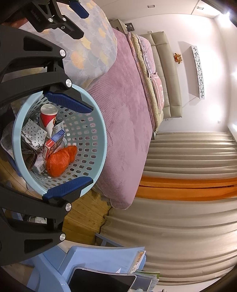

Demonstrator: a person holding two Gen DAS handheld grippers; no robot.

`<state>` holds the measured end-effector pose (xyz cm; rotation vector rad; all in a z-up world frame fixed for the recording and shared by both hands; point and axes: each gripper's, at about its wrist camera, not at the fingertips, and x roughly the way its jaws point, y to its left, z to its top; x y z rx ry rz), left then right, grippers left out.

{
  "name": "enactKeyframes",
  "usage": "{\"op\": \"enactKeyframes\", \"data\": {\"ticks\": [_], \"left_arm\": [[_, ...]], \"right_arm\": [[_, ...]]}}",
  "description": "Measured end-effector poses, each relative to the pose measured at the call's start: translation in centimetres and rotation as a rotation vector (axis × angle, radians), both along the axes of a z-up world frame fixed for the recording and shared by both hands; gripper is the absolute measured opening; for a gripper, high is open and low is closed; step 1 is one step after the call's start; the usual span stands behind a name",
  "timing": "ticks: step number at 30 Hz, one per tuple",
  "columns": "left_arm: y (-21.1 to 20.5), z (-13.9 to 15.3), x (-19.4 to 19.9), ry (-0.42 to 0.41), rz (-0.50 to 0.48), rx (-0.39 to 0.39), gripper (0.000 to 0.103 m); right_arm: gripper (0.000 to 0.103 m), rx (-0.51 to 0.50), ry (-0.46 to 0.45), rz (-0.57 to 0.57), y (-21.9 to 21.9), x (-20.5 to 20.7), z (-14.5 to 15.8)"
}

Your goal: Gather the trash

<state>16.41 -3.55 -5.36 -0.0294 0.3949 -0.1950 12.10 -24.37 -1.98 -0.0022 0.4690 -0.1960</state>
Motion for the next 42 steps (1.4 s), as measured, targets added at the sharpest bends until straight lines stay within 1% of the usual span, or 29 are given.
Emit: {"op": "enactKeyframes", "data": {"ticks": [15,26,30,42], "left_arm": [[-0.4,0.5,-0.3,-0.003,0.007,0.016,0.093],[2.0,2.5,-1.9,0.008,0.072,-0.038,0.093],[2.4,3.0,-2.5,0.014,0.081,-0.021,0.093],[4.2,3.4,-3.7,0.019,0.105,-0.036,0.093]], "right_arm": [[0.068,0.011,0.006,0.000,-0.2,0.2,0.2],[0.068,0.014,0.001,0.013,0.4,-0.6,1.1],[0.068,0.018,0.002,0.019,0.5,-1.0,1.4],[0.068,0.017,0.021,0.050,2.4,-1.7,1.6]]}}
